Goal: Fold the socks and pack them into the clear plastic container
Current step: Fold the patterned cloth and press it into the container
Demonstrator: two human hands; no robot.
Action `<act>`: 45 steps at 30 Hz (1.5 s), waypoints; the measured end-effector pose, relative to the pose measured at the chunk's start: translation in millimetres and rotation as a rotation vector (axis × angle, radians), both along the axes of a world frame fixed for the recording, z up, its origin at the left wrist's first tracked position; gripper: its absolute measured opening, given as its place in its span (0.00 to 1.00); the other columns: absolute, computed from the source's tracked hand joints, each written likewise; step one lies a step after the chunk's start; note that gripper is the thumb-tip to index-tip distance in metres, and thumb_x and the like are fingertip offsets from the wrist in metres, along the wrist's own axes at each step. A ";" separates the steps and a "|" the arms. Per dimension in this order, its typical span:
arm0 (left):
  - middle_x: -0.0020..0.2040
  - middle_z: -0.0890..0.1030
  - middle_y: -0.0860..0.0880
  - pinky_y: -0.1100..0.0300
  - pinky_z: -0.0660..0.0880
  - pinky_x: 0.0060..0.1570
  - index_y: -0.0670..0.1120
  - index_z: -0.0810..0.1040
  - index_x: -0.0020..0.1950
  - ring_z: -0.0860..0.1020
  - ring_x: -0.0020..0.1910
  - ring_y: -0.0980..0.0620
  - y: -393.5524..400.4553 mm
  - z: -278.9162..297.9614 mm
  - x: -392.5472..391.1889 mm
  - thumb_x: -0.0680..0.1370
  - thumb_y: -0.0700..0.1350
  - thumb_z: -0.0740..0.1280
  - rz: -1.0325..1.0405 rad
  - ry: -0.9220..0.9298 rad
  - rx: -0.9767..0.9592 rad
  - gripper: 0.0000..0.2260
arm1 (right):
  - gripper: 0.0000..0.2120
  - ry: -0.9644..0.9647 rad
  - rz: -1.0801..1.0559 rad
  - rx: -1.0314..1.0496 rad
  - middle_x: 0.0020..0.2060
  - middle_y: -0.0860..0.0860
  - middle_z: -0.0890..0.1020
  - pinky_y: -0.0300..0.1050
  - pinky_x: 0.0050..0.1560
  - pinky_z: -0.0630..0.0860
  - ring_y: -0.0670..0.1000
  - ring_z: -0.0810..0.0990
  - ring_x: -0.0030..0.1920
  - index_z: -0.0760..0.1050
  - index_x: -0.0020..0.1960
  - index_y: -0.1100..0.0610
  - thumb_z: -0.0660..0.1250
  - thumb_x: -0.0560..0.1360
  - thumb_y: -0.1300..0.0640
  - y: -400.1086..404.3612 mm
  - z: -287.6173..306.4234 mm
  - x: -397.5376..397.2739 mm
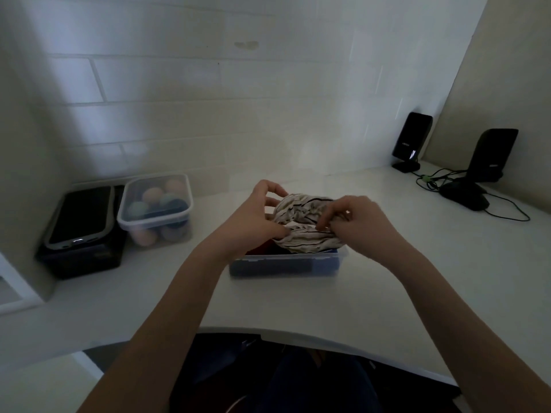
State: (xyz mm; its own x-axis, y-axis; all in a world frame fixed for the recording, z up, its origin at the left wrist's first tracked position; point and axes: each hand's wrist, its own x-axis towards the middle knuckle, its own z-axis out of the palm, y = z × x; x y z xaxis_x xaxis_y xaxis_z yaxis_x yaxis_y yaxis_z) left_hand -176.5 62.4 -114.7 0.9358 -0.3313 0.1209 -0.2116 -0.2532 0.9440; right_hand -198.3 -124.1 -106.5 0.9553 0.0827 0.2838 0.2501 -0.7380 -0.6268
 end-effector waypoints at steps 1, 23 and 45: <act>0.58 0.72 0.44 0.55 0.80 0.46 0.52 0.67 0.53 0.79 0.49 0.46 -0.5 -1.4 2.1 0.67 0.31 0.71 0.021 -0.063 0.092 0.23 | 0.16 0.014 -0.005 -0.085 0.42 0.48 0.77 0.29 0.39 0.69 0.49 0.75 0.44 0.81 0.38 0.49 0.62 0.69 0.67 1.3 -2.9 1.4; 0.54 0.78 0.47 0.55 0.71 0.48 0.49 0.71 0.59 0.76 0.52 0.47 -16.3 -13.8 20.2 0.75 0.48 0.64 -0.224 -0.702 1.061 0.13 | 0.20 -0.019 0.113 -0.899 0.56 0.50 0.77 0.48 0.49 0.63 0.55 0.69 0.56 0.66 0.58 0.52 0.66 0.70 0.45 0.4 5.3 13.7; 0.41 0.72 0.48 0.53 0.71 0.42 0.45 0.50 0.67 0.72 0.43 0.44 -29.2 -0.4 35.9 0.69 0.53 0.72 -0.374 -0.179 1.243 0.38 | 0.29 0.743 0.196 -1.120 0.42 0.51 0.74 0.45 0.53 0.74 0.53 0.78 0.47 0.55 0.74 0.48 0.62 0.76 0.51 19.2 18.7 35.5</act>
State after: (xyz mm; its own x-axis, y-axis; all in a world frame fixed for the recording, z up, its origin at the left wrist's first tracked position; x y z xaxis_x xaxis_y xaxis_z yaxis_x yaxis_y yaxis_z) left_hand -140.6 33.2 -115.2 0.7665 -0.5452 -0.3395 -0.5558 -0.8280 0.0750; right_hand -162.9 -104.9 -87.8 0.7980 0.0781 -0.5976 0.2775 -0.9278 0.2493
